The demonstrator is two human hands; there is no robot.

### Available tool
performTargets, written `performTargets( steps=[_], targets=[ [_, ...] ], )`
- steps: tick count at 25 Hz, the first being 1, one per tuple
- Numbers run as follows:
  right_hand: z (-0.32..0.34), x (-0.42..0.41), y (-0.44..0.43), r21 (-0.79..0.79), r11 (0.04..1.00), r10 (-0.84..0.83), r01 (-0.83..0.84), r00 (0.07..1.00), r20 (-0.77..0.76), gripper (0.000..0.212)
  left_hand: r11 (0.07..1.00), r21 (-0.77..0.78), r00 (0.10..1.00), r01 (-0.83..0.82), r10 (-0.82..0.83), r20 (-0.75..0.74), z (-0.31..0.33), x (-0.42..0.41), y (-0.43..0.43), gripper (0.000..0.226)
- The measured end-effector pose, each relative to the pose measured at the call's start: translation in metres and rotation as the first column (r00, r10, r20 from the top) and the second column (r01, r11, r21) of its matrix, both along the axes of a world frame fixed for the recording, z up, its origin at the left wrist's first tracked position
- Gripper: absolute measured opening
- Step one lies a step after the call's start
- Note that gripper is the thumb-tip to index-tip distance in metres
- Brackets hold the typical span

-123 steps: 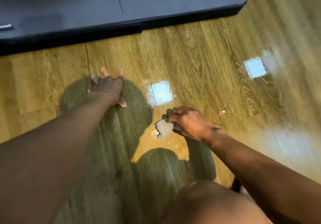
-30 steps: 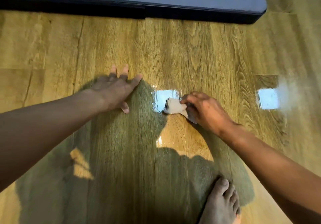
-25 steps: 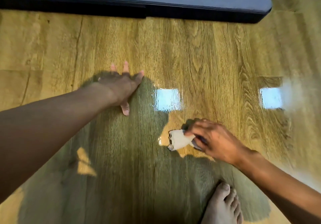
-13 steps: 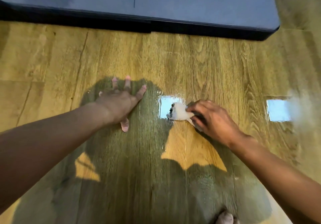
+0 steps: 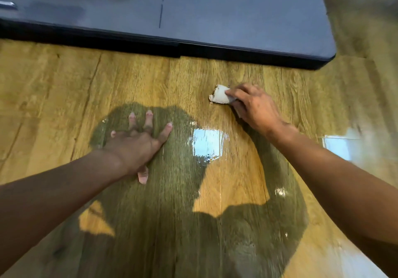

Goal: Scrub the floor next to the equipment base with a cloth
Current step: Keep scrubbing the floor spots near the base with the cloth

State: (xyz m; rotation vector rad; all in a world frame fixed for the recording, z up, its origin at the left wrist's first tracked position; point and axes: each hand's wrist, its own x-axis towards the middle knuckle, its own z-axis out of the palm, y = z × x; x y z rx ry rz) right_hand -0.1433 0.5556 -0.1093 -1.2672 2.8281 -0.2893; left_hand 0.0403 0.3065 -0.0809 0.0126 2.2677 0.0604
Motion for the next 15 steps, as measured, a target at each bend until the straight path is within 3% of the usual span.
performTargets(
  steps=[6,9,11,15],
  targets=[
    [0.004,-0.064,-0.031,-0.030,0.948,-0.316,0.316,0.948,-0.017,0.031,1.000,-0.028,0.999,0.012,-0.013,-0.029,0.000,0.001,0.000,0.140],
    [-0.005,-0.026,-0.016,-0.109,0.966,-0.235,0.233,0.972,-0.005,0.028,1.000,0.000,0.999,0.004,-0.004,-0.039,-0.001,0.002,0.000,0.140],
    [-0.003,-0.020,-0.004,-0.081,0.984,-0.161,0.160,0.987,-0.003,0.029,1.000,0.004,0.999,0.013,-0.013,-0.036,0.000,0.001,0.000,0.138],
    [0.014,-0.055,-0.007,-0.034,0.953,-0.301,0.303,0.953,0.038,0.030,1.000,0.003,1.000,0.025,-0.025,-0.013,0.001,-0.001,0.000,0.139]
  ],
)
